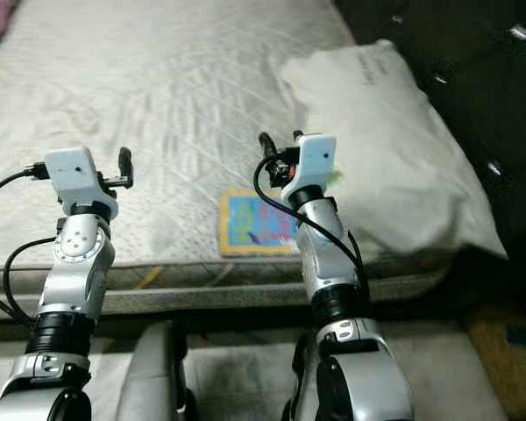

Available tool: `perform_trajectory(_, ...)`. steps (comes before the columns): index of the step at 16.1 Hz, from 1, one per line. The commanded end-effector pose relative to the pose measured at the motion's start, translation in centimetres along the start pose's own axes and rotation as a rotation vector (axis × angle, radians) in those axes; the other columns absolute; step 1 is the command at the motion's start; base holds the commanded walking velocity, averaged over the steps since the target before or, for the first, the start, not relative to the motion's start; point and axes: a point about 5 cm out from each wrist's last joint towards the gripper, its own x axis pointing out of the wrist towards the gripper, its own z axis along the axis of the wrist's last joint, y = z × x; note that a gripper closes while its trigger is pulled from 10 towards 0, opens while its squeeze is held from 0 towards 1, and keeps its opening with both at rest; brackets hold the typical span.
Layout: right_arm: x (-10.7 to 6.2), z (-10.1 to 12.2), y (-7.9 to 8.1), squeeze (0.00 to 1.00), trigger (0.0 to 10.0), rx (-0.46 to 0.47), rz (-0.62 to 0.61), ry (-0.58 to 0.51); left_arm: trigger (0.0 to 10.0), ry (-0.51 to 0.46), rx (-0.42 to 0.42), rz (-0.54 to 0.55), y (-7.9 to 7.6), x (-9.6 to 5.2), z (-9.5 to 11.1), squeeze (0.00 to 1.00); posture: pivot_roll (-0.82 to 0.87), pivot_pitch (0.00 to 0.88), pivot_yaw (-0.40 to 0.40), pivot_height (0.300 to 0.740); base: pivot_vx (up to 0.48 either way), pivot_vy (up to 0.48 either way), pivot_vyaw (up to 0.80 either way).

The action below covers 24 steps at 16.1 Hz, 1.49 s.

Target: Clean up the room

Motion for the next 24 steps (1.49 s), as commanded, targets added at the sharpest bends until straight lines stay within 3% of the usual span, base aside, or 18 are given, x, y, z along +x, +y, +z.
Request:
perform_trajectory(1, -0.4, -0.1, -0.2, 0.00, 10.0, 0.004, -0.017, -0.005, 10.0, -0.007, 0.004, -0.011, -0.2, -0.2, 0.4, 0.00, 0.08, 0.000, 0.005, 0.682, 0.000, 0.000, 0.00)
perform_trajectory(5, -1.1, 0.4, -0.9, 0.00, 10.0, -0.022, -0.068, -0.028, 10.0, -0.020, -0.006, -0.040, -0.7, -1.0, 0.5, 0.00, 0.06, 0.000, 0.002, 0.724, 0.000, 0.000, 0.00)
perform_trajectory(10, -2.2, 1.0, -1.3, 0.00, 10.0, -0.081, -0.154, -0.055, 10.0, -0.033, 0.036, -0.075, -0.6, -1.4, 1.0, 0.00, 0.04, 0.000, 0.027, 0.724, 0.000, 0.000, 0.00)
perform_trajectory(15, -3.4, 1.3, -2.0, 0.00, 10.0, -0.131, -0.205, -0.048, 10.0, -0.010, 0.002, -0.111, -1.2, -2.4, 0.5, 0.00, 0.04, 0.000, 0.010, 0.738, 0.000, 0.000, 0.00)
perform_trajectory(24, -5.1, 0.9, -1.5, 0.00, 10.0, -0.131, -0.217, 0.003, 10.0, 0.048, -0.045, -0.162, -1.8, -4.9, 0.1, 0.00, 0.05, 0.000, 0.004, 0.740, 0.000, 0.000, 0.00)
